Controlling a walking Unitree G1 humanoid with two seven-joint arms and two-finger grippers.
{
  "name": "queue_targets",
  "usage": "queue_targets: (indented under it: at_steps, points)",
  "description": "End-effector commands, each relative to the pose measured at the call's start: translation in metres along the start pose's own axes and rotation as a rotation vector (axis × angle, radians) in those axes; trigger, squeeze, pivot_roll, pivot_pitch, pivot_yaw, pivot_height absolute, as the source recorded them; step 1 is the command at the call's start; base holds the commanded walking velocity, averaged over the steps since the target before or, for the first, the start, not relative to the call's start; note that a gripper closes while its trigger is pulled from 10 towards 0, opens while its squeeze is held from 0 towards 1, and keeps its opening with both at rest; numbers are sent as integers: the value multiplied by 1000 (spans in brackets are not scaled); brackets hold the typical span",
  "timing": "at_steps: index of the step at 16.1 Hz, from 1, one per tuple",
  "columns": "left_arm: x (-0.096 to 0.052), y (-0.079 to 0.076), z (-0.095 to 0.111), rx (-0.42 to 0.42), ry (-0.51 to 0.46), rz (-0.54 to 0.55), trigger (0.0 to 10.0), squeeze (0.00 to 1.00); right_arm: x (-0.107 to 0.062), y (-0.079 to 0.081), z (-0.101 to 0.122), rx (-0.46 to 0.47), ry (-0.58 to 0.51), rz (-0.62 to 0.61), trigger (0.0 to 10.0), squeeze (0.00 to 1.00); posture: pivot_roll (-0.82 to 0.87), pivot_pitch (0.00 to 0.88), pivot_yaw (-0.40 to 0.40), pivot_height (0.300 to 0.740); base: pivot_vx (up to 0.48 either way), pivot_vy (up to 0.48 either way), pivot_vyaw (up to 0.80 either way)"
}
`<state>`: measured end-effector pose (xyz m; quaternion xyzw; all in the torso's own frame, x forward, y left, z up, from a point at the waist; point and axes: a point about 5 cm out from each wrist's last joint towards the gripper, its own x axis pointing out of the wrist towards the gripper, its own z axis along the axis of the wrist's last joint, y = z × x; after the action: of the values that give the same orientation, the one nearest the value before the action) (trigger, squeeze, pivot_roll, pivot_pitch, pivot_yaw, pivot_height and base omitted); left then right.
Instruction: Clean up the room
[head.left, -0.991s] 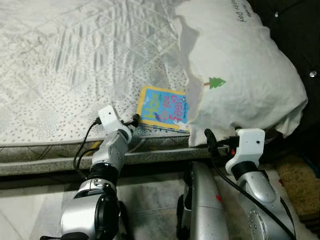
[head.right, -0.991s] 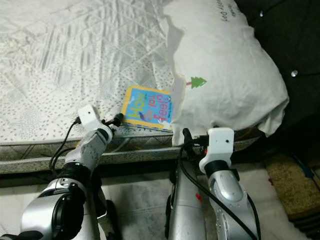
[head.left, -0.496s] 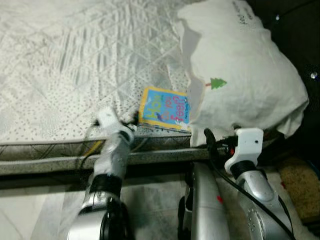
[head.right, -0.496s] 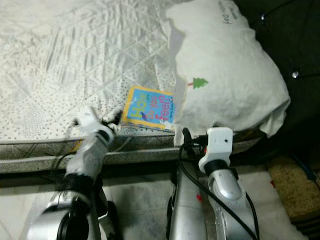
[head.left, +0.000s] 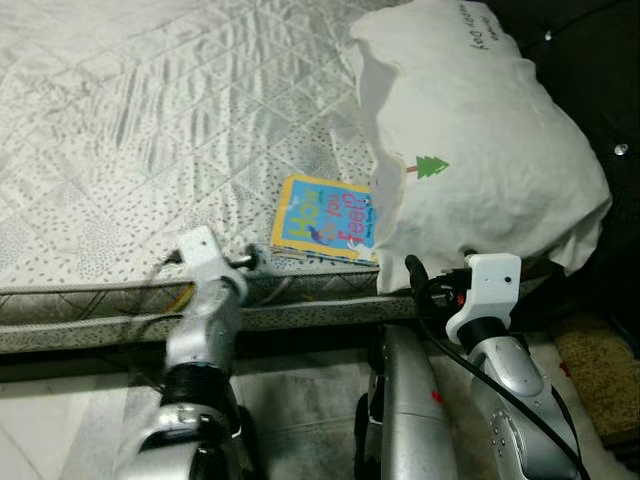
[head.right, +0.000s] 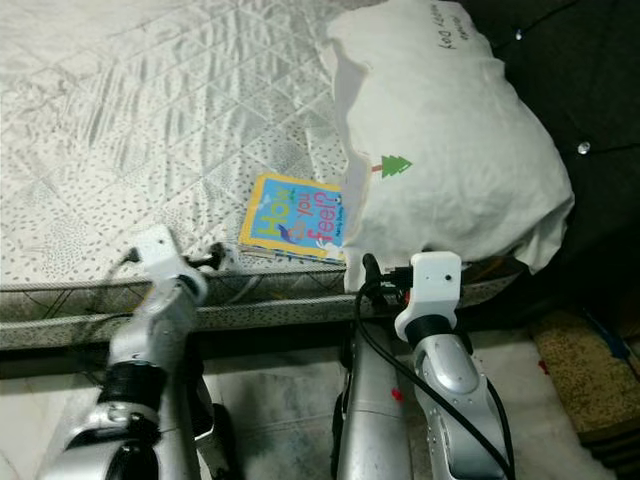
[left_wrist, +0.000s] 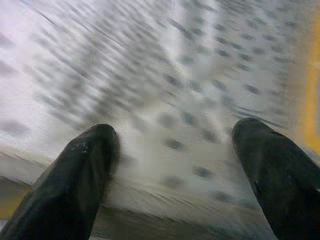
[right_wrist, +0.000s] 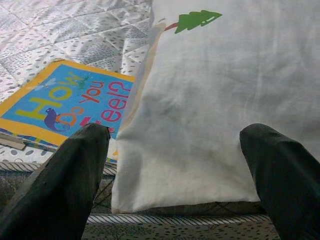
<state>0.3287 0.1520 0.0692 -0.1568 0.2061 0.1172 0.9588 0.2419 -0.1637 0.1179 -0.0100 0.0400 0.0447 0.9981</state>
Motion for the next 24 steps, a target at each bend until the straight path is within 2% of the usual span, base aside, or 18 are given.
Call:
queue_targets:
  at_steps: [1, 3, 7, 10, 14, 24]
  points:
    - [1, 9, -1, 33, 11, 46, 10000, 0, -2, -3, -2, -5, 5, -6, 10000, 0, -151, 137, -34, 537, 0, 0, 0]
    - [5, 16, 16, 75, -43, 62, 10000, 0, -1, -3, -3, -3, 6, -9, 10000, 0, -148, 136, -33, 537, 0, 0, 0]
    - [17, 18, 17, 69, 20, 27, 10000, 0, 0, -3, -3, -2, 5, -12, 10000, 0, -155, 137, -34, 537, 0, 0, 0]
    - [24, 12, 18, 126, 69, -40, 10000, 0, -1, -4, -2, -2, 3, -14, 10000, 0, -159, 137, -35, 537, 0, 0, 0]
    - [29, 6, 21, 216, 83, -74, 10000, 0, -2, -4, -2, -3, 4, -20, 10000, 0, -164, 137, -34, 537, 0, 0, 0]
    - [26, -27, -2, 390, 170, -276, 10000, 0, -4, -2, 1, 11, -9, 3, 10000, 0, -181, 139, -28, 537, 0, 0, 0]
